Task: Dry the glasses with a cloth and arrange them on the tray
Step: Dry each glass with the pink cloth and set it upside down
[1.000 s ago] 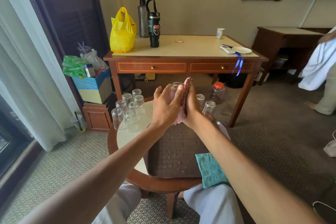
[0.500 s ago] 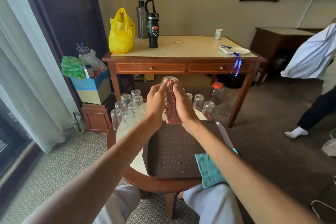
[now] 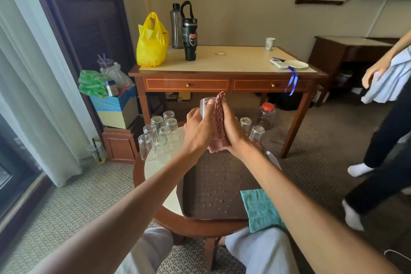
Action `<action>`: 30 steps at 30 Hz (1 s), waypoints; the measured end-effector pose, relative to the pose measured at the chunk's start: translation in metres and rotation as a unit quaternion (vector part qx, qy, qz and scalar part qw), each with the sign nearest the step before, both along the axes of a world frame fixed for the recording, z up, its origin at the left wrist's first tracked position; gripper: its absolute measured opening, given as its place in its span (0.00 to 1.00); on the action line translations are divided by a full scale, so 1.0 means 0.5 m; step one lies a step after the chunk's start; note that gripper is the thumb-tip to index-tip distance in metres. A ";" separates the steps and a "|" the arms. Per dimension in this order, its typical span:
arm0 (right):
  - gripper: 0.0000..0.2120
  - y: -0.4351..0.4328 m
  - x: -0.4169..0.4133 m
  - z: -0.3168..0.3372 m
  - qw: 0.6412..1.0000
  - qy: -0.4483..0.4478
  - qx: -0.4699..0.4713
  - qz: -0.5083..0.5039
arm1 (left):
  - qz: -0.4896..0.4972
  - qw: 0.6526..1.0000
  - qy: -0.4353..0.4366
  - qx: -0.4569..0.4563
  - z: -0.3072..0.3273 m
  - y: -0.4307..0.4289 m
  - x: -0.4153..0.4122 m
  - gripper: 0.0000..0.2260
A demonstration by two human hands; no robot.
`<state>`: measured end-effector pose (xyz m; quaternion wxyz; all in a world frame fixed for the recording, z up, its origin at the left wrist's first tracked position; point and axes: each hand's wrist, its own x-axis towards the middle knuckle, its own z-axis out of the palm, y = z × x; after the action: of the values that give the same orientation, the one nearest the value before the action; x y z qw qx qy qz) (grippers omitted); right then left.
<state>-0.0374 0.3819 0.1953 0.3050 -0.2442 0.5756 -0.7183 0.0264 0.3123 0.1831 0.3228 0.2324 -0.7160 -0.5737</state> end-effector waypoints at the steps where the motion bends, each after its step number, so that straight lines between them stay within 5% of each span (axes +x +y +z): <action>1: 0.34 0.003 0.003 -0.001 1.000 -0.002 -0.007 0.003 | 0.002 1.000 0.005 0.014 0.002 0.000 0.000 0.34; 5: 0.29 0.018 0.013 -0.004 0.999 0.035 0.012 0.039 | 0.068 0.995 0.042 0.056 0.028 0.005 0.014 0.39; 9: 0.22 0.018 0.039 -0.030 0.979 0.173 0.081 0.064 | 0.057 0.983 0.069 0.159 0.025 -0.011 0.030 0.21; 12: 0.13 0.011 0.042 -0.037 0.967 0.249 0.055 -0.007 | 0.058 0.973 0.070 0.214 0.018 -0.005 0.040 0.17; 14: 0.09 0.009 0.034 -0.008 0.965 0.252 0.052 -0.042 | 0.039 0.971 0.068 0.227 0.015 0.010 0.042 0.14; 21: 0.34 -0.015 0.030 0.002 0.995 0.020 0.052 -0.088 | 0.048 0.994 0.077 0.064 0.021 0.022 0.040 0.15; 25: 0.36 -0.010 0.062 -0.042 0.991 0.075 0.105 -0.020 | 0.069 0.986 0.059 0.139 0.031 -0.004 0.046 0.19; 30: 0.15 0.007 0.061 -0.026 0.969 0.225 0.098 -0.030 | 0.060 0.971 0.052 0.225 0.024 -0.018 0.040 0.23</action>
<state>-0.0069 0.3854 0.1825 0.1683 -0.3513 0.7040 -0.5938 0.0465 0.3033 0.1950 0.3332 0.3110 -0.5357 -0.7108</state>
